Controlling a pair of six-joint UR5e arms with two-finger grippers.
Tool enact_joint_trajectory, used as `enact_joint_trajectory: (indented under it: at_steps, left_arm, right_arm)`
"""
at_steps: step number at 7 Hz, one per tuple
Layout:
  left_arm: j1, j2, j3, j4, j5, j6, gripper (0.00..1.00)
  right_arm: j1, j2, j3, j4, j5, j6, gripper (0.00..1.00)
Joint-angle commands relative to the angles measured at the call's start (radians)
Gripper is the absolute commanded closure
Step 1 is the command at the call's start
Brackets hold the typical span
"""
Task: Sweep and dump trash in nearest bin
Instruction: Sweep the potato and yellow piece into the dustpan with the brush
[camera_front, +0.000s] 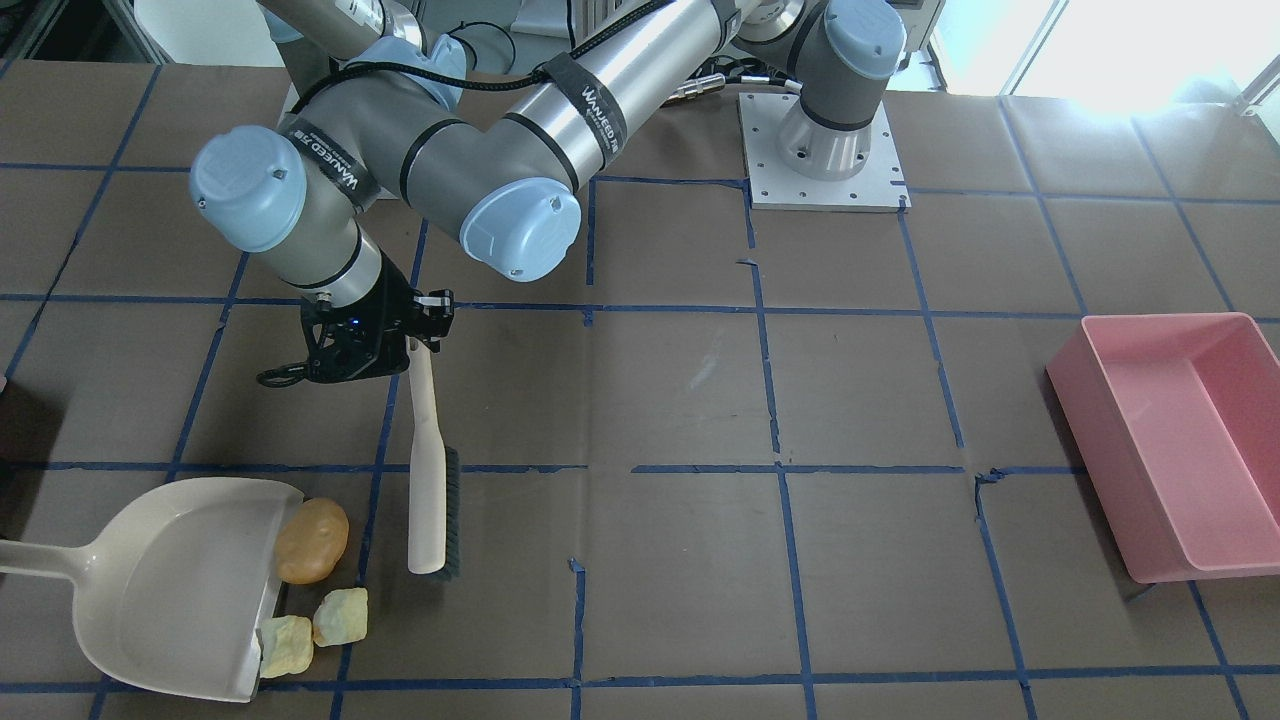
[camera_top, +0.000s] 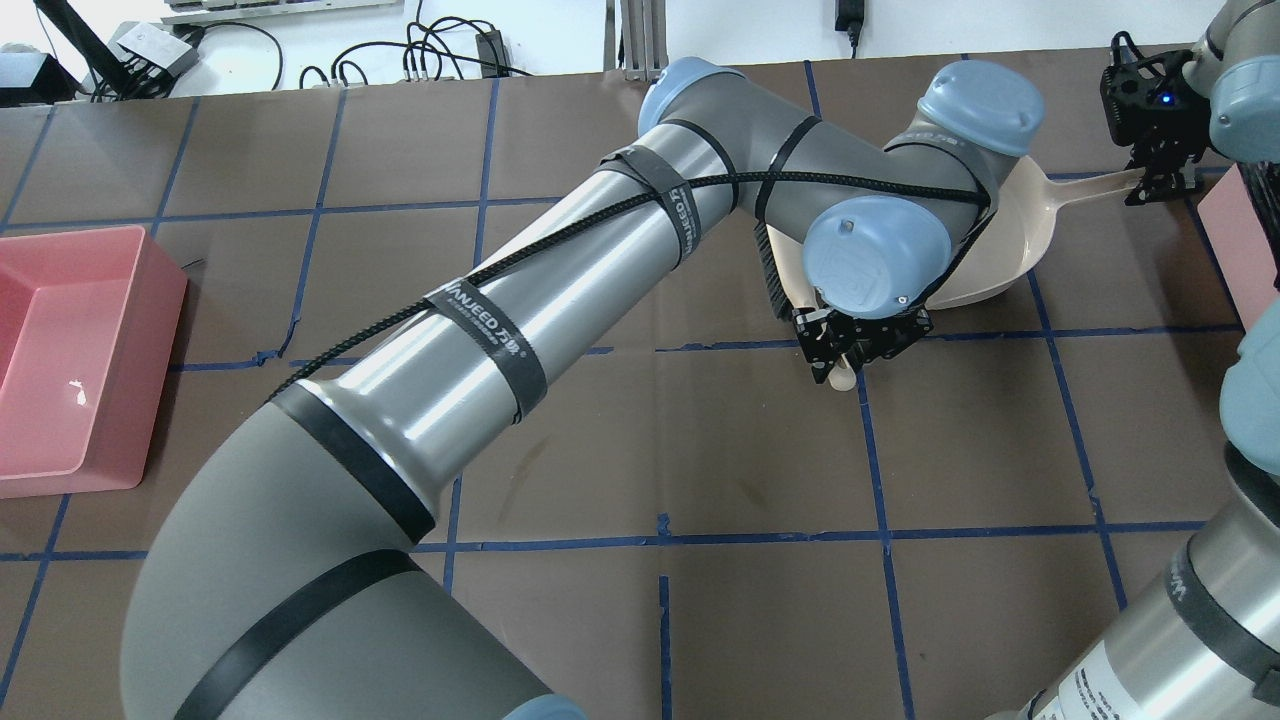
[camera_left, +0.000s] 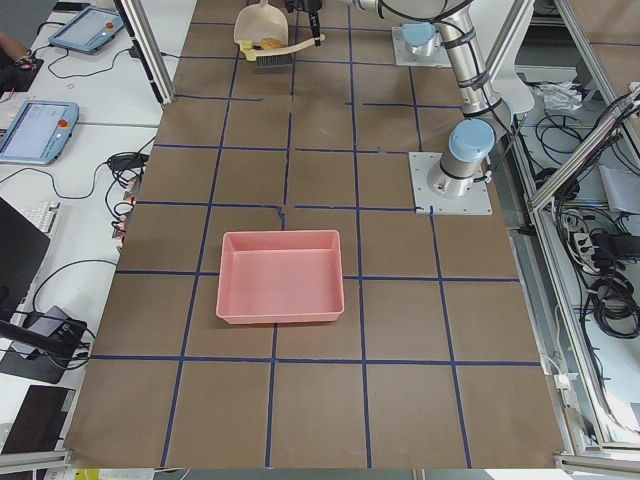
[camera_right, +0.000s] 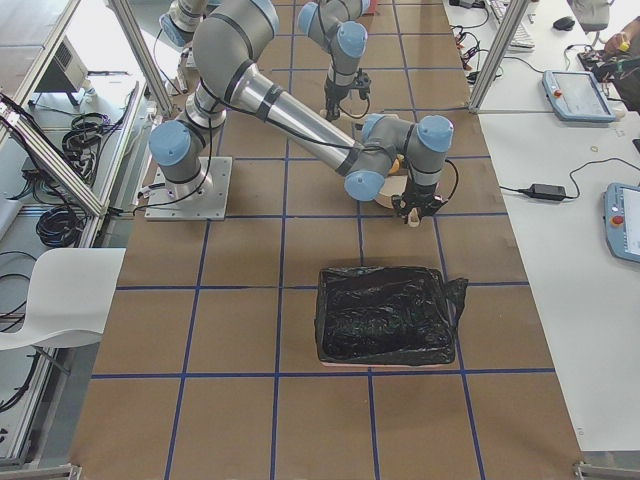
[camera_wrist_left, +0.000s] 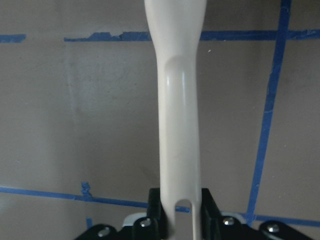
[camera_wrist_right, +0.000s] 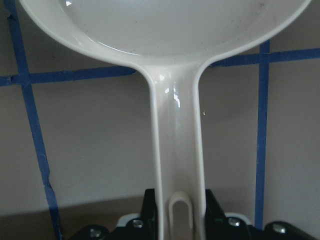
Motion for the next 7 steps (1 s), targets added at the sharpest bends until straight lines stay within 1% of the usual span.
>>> enact_joint_trajectory:
  at_steps: [1, 2, 3, 4, 5, 6, 7]
  left_arm:
    - [-0.033, -0.099, 0.094, 0.071, 0.003, -0.136, 1.0]
    - [-0.053, -0.136, 0.138, 0.079, 0.007, -0.169, 1.0]
    - [-0.055, -0.143, 0.152, 0.079, 0.008, -0.267, 1.0]
    - [-0.055, -0.14, 0.152, 0.081, 0.023, -0.359, 1.0]
    - [-0.058, -0.14, 0.149, 0.113, 0.026, -0.493, 1.0]
    - [-0.058, -0.149, 0.146, 0.167, 0.026, -0.498, 1.0]
    - [-0.058, -0.152, 0.146, 0.17, 0.025, -0.44, 1.0]
  right_arm:
    - [0.0, 0.002, 0.002, -0.003, 0.001, -0.001, 1.0]
    - [0.0, 0.001, 0.002, -0.003, 0.001, 0.0, 1.0]
    - [0.0, 0.001, 0.002, -0.003, 0.001, 0.0, 1.0]
    - [0.0, 0.001, 0.002, -0.001, 0.003, 0.0, 1.0]
    - [0.0, 0.002, 0.003, 0.002, 0.004, 0.0, 1.0]
    - [0.0, 0.002, 0.003, 0.009, 0.003, -0.001, 1.0]
    - [0.0, 0.002, 0.003, 0.011, 0.003, -0.001, 1.0]
